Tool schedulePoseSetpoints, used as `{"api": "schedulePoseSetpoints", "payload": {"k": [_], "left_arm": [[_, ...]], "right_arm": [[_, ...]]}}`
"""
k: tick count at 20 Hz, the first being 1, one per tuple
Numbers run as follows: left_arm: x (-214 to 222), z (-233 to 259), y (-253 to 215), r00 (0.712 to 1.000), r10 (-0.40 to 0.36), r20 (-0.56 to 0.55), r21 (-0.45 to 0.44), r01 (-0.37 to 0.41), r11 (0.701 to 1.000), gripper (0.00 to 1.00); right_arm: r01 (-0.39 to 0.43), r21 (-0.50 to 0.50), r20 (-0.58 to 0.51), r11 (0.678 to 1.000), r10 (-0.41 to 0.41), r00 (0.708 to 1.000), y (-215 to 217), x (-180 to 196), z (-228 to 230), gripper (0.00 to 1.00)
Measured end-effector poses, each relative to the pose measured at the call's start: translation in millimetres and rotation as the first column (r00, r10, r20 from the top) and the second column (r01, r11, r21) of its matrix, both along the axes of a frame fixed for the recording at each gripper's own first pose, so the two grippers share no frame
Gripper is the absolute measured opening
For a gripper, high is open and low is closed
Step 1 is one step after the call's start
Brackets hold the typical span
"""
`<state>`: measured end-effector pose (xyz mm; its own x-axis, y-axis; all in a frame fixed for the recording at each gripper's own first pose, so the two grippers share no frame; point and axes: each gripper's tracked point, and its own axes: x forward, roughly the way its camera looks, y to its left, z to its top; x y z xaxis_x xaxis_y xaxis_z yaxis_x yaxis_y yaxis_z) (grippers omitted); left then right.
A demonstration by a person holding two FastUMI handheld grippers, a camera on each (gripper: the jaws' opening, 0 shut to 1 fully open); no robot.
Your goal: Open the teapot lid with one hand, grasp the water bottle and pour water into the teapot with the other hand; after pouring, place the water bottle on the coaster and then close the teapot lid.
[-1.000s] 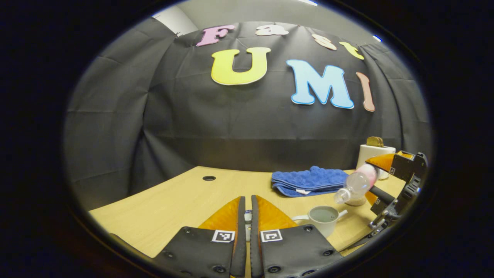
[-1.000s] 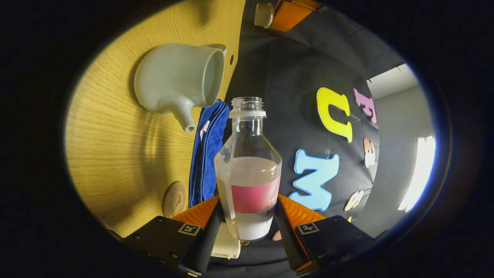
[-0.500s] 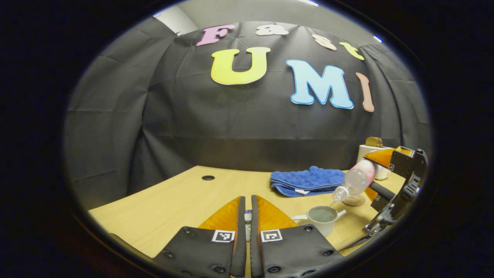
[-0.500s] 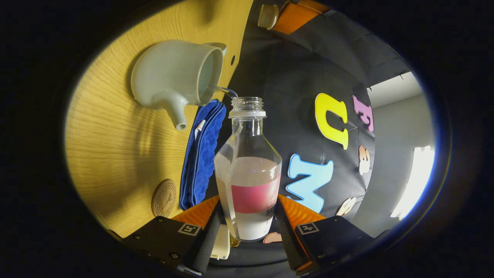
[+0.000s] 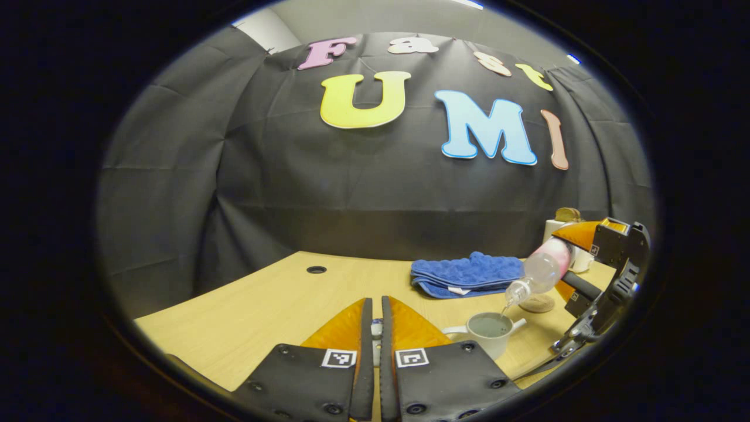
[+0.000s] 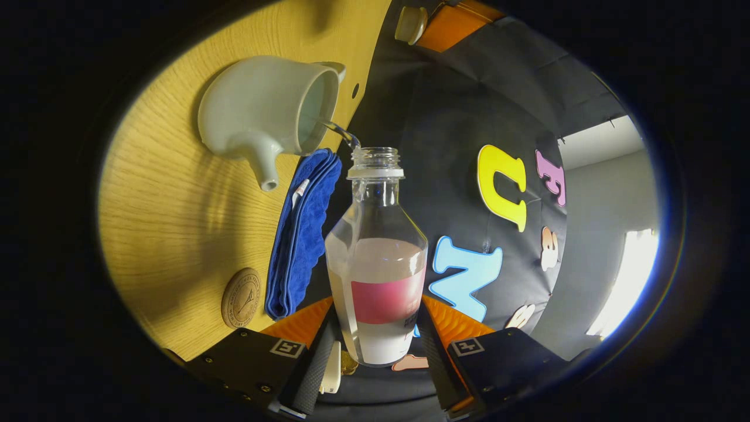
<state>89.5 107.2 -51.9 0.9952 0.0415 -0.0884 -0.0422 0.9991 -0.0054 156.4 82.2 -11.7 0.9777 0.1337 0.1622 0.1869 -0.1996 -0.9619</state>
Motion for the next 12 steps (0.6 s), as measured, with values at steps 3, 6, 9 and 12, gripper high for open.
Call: {"api": "schedulePoseSetpoints", "payload": {"k": [3,6,9,12], "left_arm": [[-0.1,-1.4,0.2,1.000,-0.002,-0.006,-0.001,0.002,1.000,0.11],[0.5,-1.3,1.0,1.000,0.001,-0.005,0.000,-0.001,1.000,0.11],[1.1,-5.3,0.1,1.000,-0.001,-0.016,0.001,0.001,1.000,0.10],[1.3,-6.0,0.3,1.000,0.001,-0.021,0.003,-0.001,1.000,0.11]], "right_arm": [[-0.002,-0.006,0.016,1.000,0.002,1.000,0.9,1.1,6.5,0.75],[-0.003,-0.009,0.026,1.000,0.004,1.000,0.5,1.4,11.4,0.75],[-0.006,-0.021,0.037,1.000,0.007,0.999,0.3,2.3,17.7,0.75],[-0.005,-0.028,0.046,1.000,0.006,0.999,-1.7,3.4,21.4,0.75]]}}
